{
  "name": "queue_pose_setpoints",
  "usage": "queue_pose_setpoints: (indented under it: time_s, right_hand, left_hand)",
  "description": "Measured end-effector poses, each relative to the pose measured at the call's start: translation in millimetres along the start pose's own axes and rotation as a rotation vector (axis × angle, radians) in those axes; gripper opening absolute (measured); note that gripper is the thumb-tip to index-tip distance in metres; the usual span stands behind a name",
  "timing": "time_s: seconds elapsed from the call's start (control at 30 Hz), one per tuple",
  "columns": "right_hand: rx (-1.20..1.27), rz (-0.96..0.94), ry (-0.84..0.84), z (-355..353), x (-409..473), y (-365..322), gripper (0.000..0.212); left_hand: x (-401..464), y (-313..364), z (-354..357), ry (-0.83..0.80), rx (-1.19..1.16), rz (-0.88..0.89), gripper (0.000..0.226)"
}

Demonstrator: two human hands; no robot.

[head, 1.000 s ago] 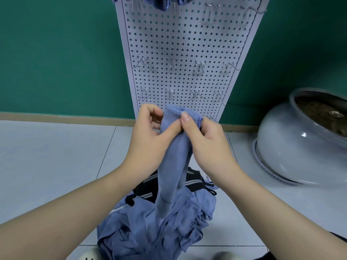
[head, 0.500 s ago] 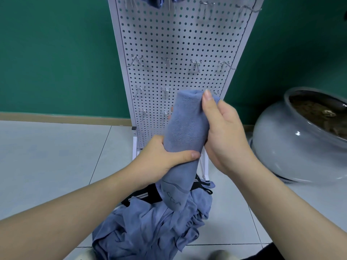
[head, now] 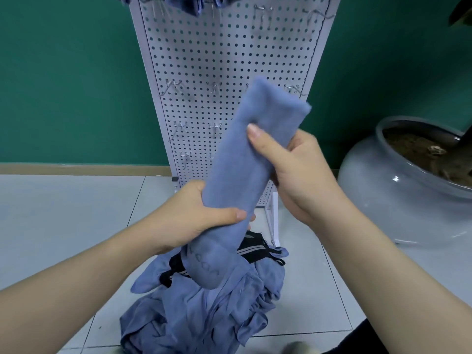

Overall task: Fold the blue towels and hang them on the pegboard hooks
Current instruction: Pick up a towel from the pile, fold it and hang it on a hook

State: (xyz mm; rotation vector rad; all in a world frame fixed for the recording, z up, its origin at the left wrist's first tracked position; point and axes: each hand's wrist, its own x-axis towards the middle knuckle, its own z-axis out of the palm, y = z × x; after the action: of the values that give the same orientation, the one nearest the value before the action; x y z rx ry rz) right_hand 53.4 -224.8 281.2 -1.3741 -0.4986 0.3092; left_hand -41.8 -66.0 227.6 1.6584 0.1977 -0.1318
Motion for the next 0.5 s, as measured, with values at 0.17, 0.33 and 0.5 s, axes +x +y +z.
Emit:
queue_pose_setpoints:
  time_s: [0.17,0.33,0.5]
  right_hand:
    - [0.177,-0.051,0.163,-20.1,8.9,-25.2,0.015]
    - [0.241,-0.075,0.294,-40.1,15.5,-33.0,0.028]
    - [0.241,0.013,0.365,-43.4,14.4,-25.7,0.033]
  left_hand:
    - [-4.0,-3.7,4.5,-0.071,0.022,-0.030,0.018]
    - [-4.5,-1.1,-0.2,-0.181,0.095,0.024,0.023]
    - [-2.0,4.1,-19.7,-0.337,0.275,-0.038,0.037]
